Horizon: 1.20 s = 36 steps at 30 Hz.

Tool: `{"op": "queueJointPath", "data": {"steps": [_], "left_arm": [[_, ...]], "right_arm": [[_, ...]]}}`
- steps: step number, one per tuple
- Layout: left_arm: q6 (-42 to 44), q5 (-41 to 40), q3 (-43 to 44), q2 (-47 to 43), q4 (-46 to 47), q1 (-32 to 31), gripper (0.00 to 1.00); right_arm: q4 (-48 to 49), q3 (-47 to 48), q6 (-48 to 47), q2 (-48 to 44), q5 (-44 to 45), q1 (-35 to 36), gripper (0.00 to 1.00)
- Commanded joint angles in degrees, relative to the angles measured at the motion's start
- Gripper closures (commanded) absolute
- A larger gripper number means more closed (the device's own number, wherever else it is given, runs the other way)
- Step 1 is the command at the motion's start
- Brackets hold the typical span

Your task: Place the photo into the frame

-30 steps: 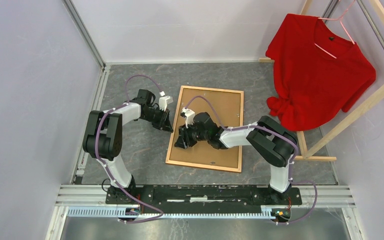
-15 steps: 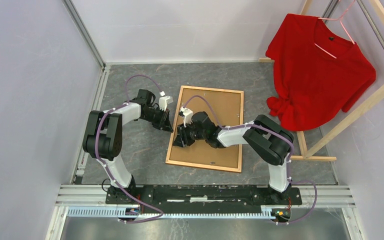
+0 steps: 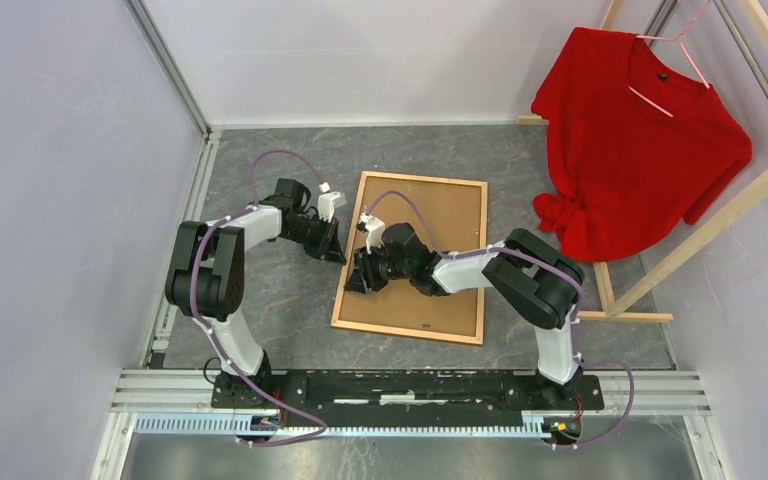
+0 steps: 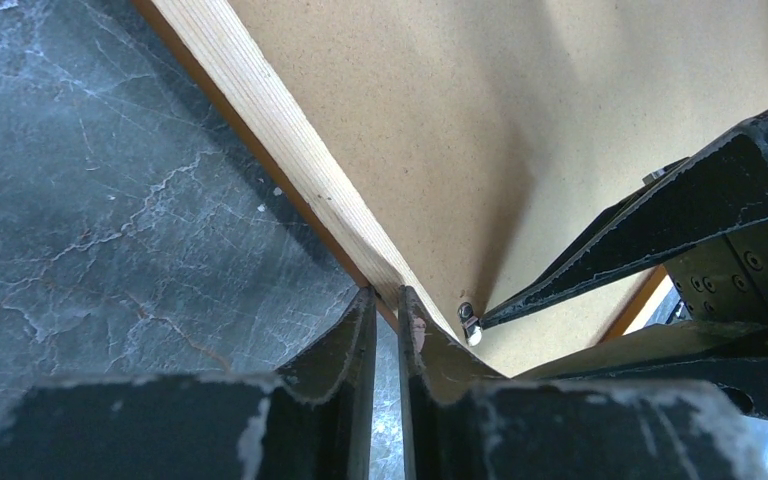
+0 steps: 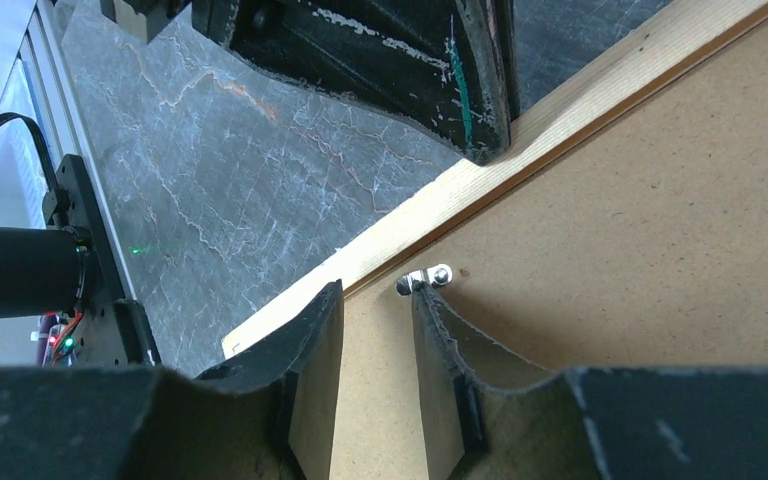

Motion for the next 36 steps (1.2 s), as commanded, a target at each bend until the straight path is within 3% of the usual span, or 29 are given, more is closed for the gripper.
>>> {"op": "queueJointPath", "data": {"steps": [1,25,36], "left_arm": [[3.1,-1.3,-0.4,0.6,0.0,-0.3,0.82],[4.3,-2.7,-0.5,0.1,0.0,-0.3,0.86],[4.9,-3.6,0.2,0.6,-0.6,-0.3,0.87]], "right_arm": [[2.4,2.6,0.5,1.7,0.2,0.3,0.63],[5.2,4.6,1.7,2.8,1.8,-1.0,0.67],[7.9,-1.8,2.9,-4.2,0.2,-1.2,0.58]]}}
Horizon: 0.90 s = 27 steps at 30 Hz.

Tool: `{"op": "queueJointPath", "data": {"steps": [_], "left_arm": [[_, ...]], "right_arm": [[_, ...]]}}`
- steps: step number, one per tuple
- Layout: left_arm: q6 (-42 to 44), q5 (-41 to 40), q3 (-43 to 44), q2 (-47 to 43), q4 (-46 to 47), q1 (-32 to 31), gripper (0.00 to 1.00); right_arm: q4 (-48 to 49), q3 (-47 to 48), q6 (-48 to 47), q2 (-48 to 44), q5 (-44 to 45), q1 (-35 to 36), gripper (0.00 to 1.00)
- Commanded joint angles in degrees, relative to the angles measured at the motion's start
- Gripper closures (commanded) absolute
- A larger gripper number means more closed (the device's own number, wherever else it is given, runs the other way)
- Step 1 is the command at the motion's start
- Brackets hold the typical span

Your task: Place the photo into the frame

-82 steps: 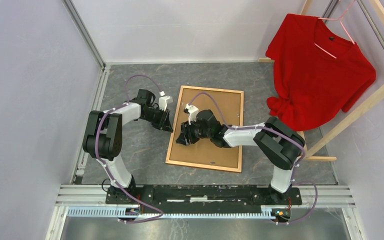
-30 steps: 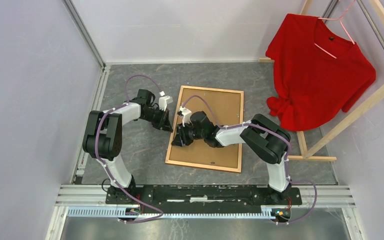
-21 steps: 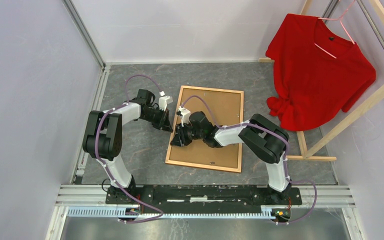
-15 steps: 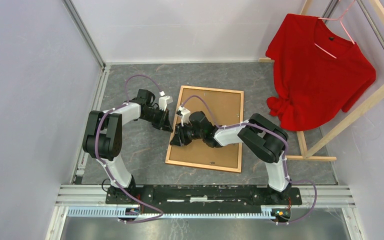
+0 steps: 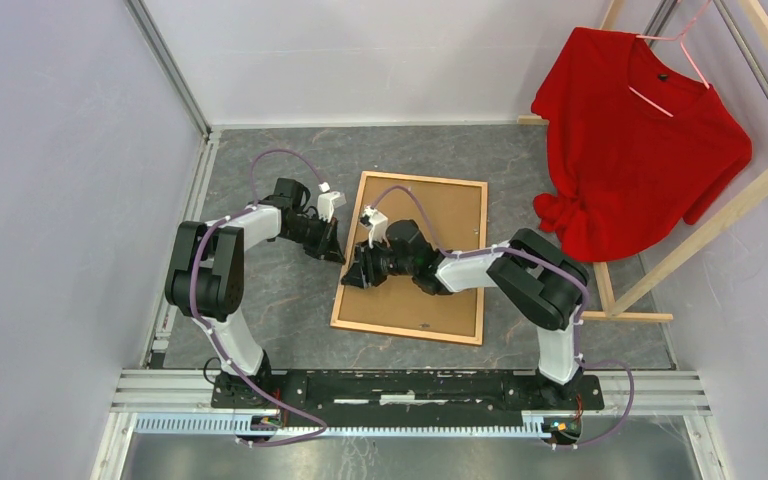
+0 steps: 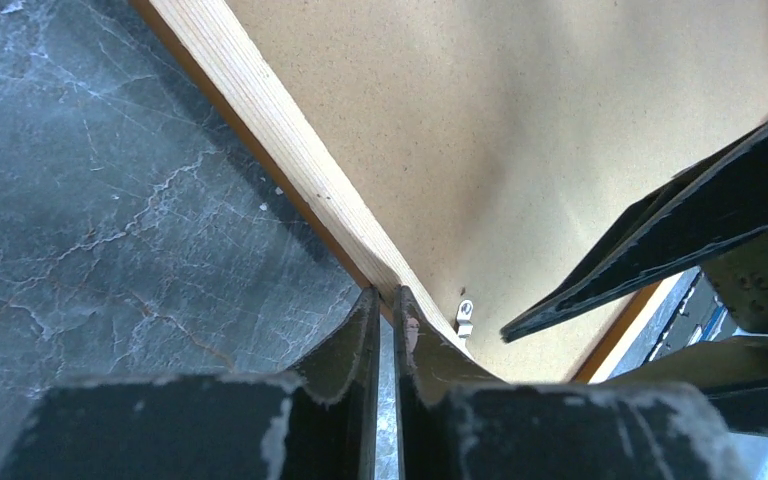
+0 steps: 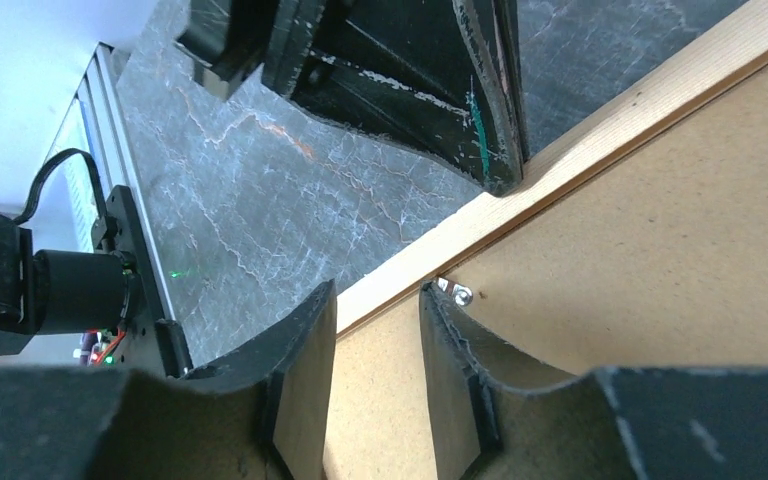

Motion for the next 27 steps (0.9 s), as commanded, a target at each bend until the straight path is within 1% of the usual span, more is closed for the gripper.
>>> {"op": "queueJointPath", "data": {"steps": [1,27], "left_arm": [[4.0,-3.2,0.2,0.5,-0.5,-0.4,0.87],[4.3,-3.9,0.4,0.4,-0.5,-0.4,0.89]], "right_arm": [[4.3,-2.5,-0.1,-4.2,1.5,-0.4,0.57],[3.8,-1.4,0.6,1.3,1.4,1.1,0.59]]}}
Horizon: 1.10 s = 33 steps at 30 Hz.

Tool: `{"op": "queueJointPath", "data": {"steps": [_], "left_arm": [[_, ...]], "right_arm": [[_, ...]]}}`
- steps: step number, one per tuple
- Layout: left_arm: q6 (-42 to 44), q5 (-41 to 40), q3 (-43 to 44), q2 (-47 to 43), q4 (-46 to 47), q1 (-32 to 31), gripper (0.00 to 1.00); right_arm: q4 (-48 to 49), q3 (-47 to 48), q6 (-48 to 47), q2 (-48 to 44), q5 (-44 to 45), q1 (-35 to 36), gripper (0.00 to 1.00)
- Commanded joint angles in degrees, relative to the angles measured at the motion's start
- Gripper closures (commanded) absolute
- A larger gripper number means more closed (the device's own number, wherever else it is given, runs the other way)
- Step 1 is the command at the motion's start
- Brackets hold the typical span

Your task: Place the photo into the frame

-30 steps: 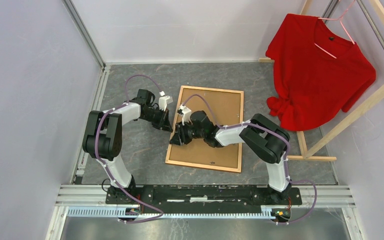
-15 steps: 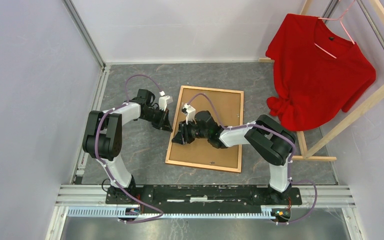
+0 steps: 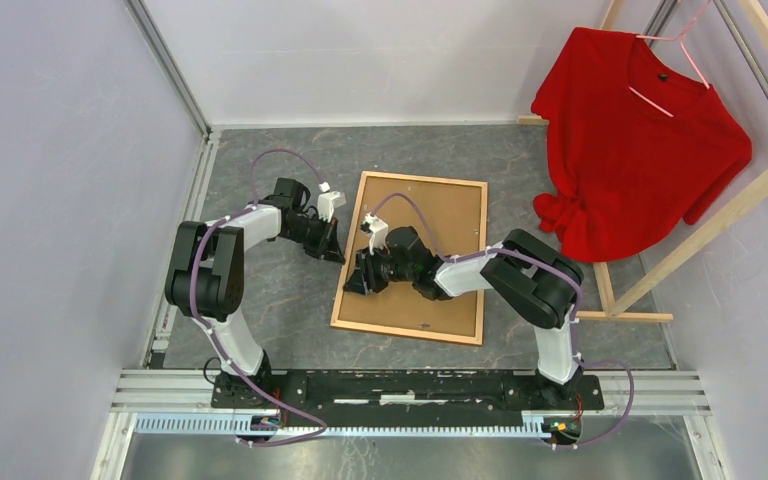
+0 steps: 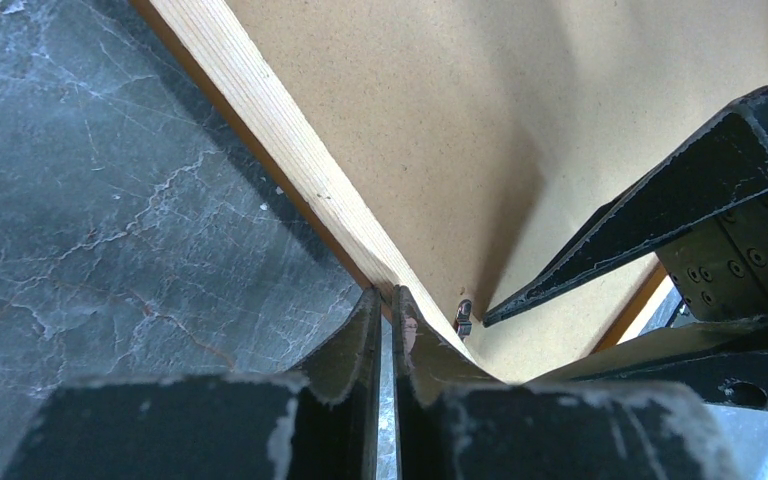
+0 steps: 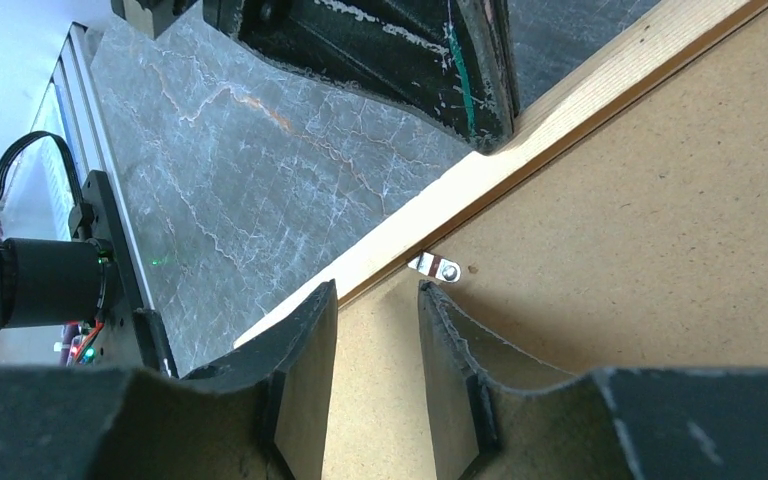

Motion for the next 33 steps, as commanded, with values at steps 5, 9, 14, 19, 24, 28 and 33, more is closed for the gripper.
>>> {"op": "queueJointPath", "data": {"steps": [5,9,14,19,24,28,33], "left_arm": [[4.3,-3.9,0.1,0.2,-0.1,-0.4,0.9],[4.4,-4.1,0.1,0.2,-0.1,-0.4,0.9],[4.4,-4.1,0.1,0.2,-0.2,-0.4,0.9],[4.4,-4.1,0.2,0.2,-0.1,-0.4,0.9],[4.6,-4.1,0.1,0.4,-0.1,-0.4,0.9],[4.5,-4.3,0.4,0.6,-0.2,-0.4,0.9],[4.8,-4.3,3.7,0.7,-3.0,0.1,0.87]], "right_arm": [[1.6,2.4,0.5,2.0,0.7,0.3,0.59],[1.8,3.2,0.9,2.6,0.5,0.3,0.6],[1.7,3.3,1.0,2.8,1.0,0.3,0.61],[1.7,3.5,1.0,2.9,1.9,0.3,0.61],[1.4,4.9,0.2,3.8,2.5,0.3,0.62],[1.5,6.3,0.4,3.3,0.9,0.3,0.62],[3.5,3.2,1.2,-3.6,-0.6,-2.9,0.58]]}}
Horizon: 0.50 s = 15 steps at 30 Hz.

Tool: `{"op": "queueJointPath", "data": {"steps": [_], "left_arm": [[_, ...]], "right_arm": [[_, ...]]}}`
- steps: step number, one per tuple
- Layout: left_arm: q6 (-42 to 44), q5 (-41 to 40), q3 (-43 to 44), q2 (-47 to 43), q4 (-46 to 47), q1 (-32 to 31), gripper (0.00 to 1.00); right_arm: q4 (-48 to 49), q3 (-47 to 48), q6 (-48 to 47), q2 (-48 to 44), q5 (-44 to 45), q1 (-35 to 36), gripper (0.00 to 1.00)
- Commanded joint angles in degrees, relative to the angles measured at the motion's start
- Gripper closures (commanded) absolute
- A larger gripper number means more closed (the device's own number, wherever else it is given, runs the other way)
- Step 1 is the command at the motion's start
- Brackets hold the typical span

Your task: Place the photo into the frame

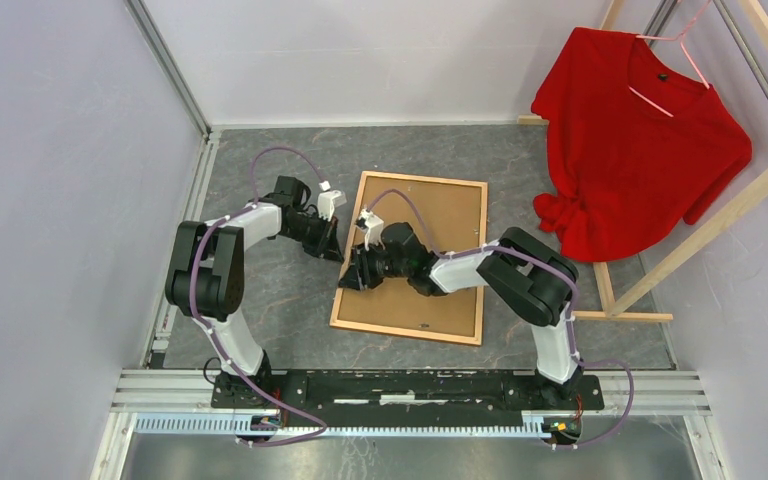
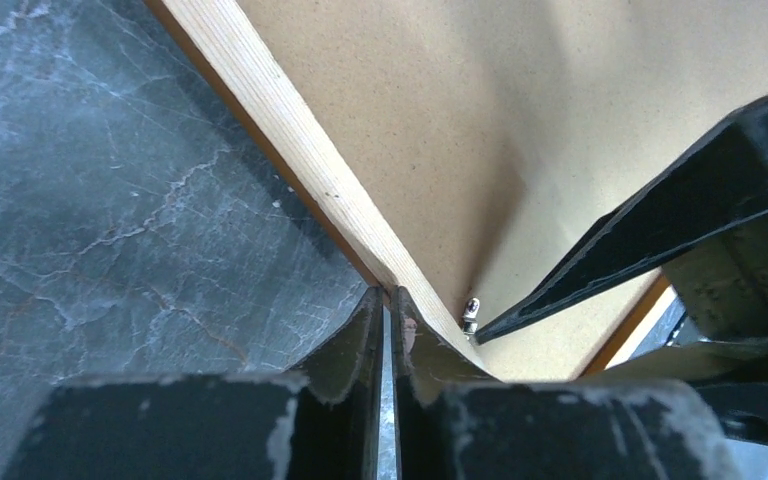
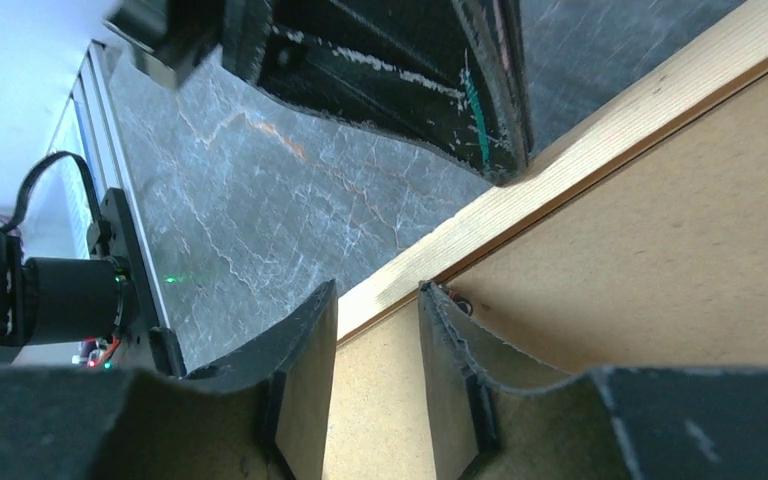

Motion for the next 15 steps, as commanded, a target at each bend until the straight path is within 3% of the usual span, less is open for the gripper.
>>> {"op": "queueJointPath", "data": {"steps": [1,8,15], "left_arm": [[3.9,-3.4,4.1,1.1,-2.5,0.3,0.83],[0.4,-0.8,14.8,7.2,-2.8,1.6,0.69],[-4.0,3.1,23.7,14.7,-2.8,1.8,0.66]], "right_arm": [[5.0,-1.4,0.3,-7.4,-0.6,-3.9,0.55],[3.9,-0.4,-0.6,-9.1,-2.0,-13.7,0.4],[-1.5,10.6,-2.9,0.4,-2.4,-18.2,0.39]]}}
